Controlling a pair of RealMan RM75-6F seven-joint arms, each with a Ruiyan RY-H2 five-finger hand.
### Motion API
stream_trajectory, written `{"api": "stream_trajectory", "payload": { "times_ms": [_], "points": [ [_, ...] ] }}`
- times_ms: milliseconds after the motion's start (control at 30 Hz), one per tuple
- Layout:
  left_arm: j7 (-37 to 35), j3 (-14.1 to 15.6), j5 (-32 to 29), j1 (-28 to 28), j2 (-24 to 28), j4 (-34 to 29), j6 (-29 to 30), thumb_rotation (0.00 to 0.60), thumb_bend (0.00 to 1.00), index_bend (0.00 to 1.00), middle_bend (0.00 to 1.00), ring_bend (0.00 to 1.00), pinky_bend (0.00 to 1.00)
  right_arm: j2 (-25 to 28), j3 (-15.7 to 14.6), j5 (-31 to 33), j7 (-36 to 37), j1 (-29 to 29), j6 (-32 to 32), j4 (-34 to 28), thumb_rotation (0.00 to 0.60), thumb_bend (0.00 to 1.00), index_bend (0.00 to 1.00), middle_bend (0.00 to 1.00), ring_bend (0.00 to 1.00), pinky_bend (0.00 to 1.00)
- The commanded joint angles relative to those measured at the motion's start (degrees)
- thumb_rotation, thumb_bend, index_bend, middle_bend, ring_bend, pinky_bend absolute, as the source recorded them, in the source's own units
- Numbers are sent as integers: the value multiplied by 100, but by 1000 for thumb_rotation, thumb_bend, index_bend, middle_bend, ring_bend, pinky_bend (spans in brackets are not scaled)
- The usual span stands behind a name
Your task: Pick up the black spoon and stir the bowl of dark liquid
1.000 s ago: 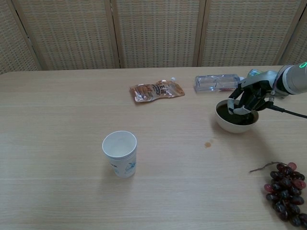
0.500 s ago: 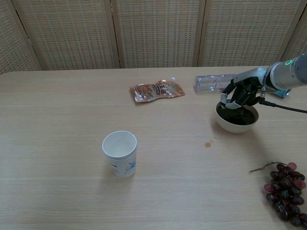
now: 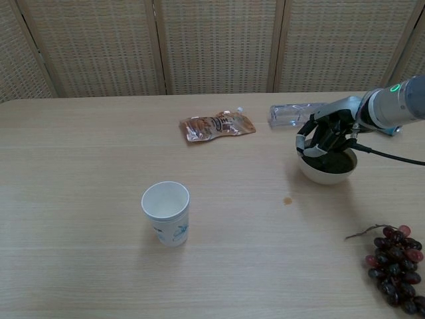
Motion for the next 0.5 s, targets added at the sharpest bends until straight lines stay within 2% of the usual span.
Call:
{"api": "stream_trajectory", "payload": {
  "times_ms": [33,300,500],
  "points": [
    [-17,5,11,4,2,4,2,600,313,0,0,0,0,158,4,-6,-11,-88,62,-251,600,723,649,949,978,1000],
    [-71,15,87,22,1,20,61,600,313,0,0,0,0,451,42,23,15,-234,307,-697,600,723,649,949,978,1000],
    [-107,26,119,36,-2,35,85,600,313,0,0,0,0,455,-76,68,0,-250,381,-706,600,718,649,949,978,1000]
  ]
}}
